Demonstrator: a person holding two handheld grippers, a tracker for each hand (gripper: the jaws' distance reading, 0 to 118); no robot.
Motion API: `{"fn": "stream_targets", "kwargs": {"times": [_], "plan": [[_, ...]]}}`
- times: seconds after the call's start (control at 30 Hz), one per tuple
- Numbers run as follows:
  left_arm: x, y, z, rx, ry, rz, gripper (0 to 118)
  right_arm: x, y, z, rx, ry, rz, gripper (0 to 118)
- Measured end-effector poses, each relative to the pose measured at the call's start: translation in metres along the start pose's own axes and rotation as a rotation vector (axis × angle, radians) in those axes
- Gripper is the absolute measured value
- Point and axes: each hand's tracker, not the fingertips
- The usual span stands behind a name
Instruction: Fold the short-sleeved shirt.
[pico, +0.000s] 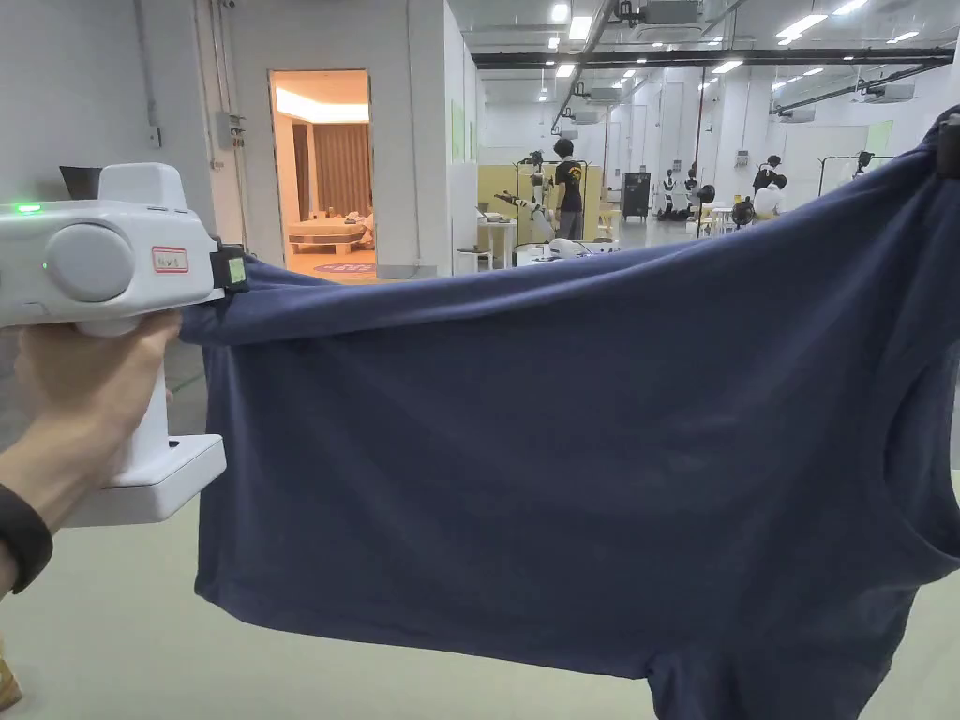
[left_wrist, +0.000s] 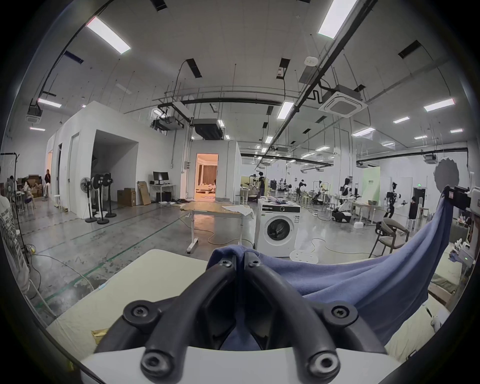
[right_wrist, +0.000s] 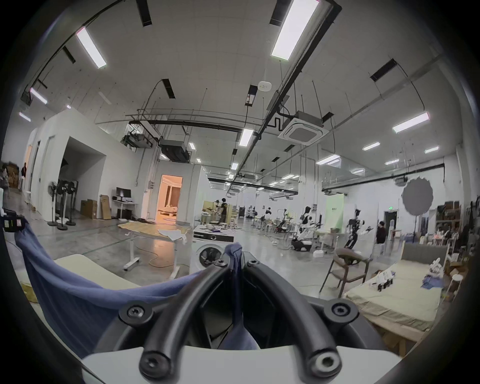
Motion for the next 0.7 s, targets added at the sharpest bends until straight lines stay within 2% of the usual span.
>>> {"fn": "stream_targets", "kwargs": {"times": [0.03, 0.07, 0.2, 0.3, 0.4, 0.5, 0.7], "plan": [[0.000, 0.000, -0.008, -0.001, -0.006, 0.005, 0, -0.002, 0.003, -0.010, -0.005, -0.025, 0.042, 2], [0.001, 0.000, -0.014, -0.003, -0.006, 0.007, 0, -0.004, 0.006, -0.019, -0.009, -0.029, 0.046, 2], [0.009, 0.002, -0.040, -0.021, 0.014, -0.013, 0, -0.010, 0.018, -0.028, 0.007, -0.044, -0.011, 2], [0.012, 0.005, -0.056, -0.027, 0.011, -0.012, 0, -0.017, 0.028, -0.046, 0.006, -0.080, 0.060, 2], [0.017, 0.005, -0.073, -0.031, 0.006, 0.003, 0, -0.019, 0.034, -0.057, 0.015, -0.098, -0.005, 2], [0.024, -0.008, -0.090, -0.056, 0.016, -0.019, 0, -0.027, 0.022, -0.069, -0.024, -0.103, 0.004, 2], [0.024, -0.065, -0.102, -0.175, -0.008, 0.007, 0, -0.036, -0.041, -0.064, -0.123, -0.036, -0.016, 2]]}}
